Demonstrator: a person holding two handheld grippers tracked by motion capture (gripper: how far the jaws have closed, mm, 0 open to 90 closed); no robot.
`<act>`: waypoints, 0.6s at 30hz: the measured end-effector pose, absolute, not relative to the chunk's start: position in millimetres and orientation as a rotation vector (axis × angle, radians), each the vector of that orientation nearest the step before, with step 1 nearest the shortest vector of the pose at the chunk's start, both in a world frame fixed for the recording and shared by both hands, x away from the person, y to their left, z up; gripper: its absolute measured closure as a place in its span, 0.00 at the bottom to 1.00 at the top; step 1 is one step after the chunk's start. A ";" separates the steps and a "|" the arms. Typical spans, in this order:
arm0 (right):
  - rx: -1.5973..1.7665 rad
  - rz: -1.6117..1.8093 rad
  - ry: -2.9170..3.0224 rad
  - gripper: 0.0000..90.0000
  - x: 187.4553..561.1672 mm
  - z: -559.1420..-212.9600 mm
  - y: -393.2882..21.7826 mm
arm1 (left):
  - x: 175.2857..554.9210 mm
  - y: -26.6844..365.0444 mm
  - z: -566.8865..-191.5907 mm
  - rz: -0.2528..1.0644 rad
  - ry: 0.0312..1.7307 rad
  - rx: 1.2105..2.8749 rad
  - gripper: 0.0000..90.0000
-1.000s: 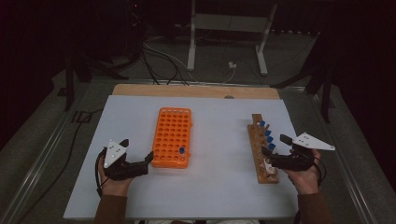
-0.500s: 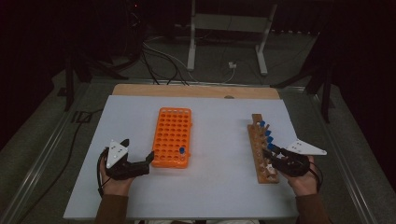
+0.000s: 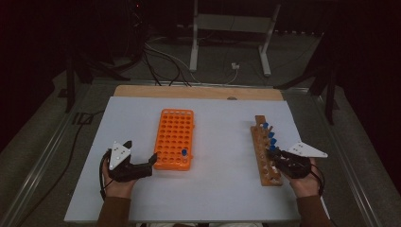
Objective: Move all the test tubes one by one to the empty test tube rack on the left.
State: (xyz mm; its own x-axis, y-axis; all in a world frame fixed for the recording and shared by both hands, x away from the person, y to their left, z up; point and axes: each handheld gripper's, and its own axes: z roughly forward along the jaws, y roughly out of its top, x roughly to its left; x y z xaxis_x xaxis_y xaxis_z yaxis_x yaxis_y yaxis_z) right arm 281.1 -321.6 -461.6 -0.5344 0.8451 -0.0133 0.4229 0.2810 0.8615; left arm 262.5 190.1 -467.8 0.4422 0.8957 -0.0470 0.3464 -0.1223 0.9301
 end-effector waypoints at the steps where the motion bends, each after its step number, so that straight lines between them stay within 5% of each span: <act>1: 1.136 1.181 2.080 0.85 280.8 -461.7 -321.8 | 262.5 189.9 -467.8 0.682 1.087 1.687 0.01; 18: 1.097 1.211 2.056 0.85 276.9 -442.7 -320.7 | 263.0 186.7 -467.2 0.661 1.070 1.703 0.01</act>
